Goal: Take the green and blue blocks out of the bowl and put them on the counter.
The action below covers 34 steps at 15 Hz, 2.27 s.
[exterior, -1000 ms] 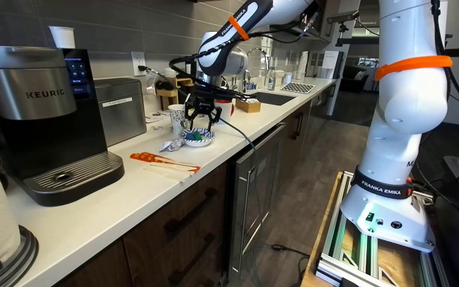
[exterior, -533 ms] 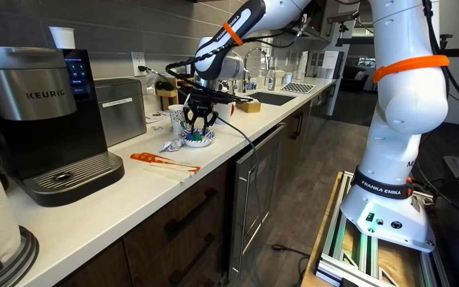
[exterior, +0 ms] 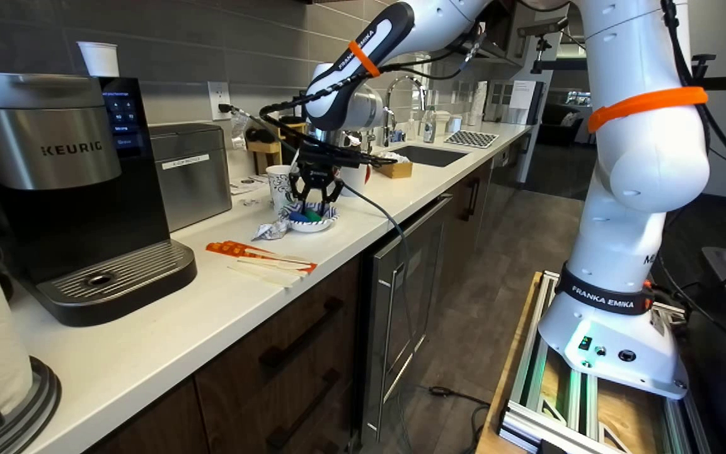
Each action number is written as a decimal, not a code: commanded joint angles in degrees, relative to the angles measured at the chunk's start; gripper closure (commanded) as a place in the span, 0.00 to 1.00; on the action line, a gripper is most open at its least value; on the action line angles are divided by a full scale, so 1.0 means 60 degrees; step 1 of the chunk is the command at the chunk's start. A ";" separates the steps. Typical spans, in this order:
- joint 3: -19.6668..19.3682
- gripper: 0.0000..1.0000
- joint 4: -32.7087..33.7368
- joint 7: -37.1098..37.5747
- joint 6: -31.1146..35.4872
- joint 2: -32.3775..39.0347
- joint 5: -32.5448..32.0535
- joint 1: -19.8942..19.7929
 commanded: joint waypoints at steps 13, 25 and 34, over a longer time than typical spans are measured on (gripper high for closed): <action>-0.0420 0.92 -0.0343 0.0084 0.0129 -0.1027 -0.0920 0.0792; -0.0112 0.92 0.3750 -0.0134 -0.0605 0.1474 -0.1980 0.1666; -0.0138 0.59 0.6180 -0.0394 -0.2282 0.3591 -0.1740 0.1820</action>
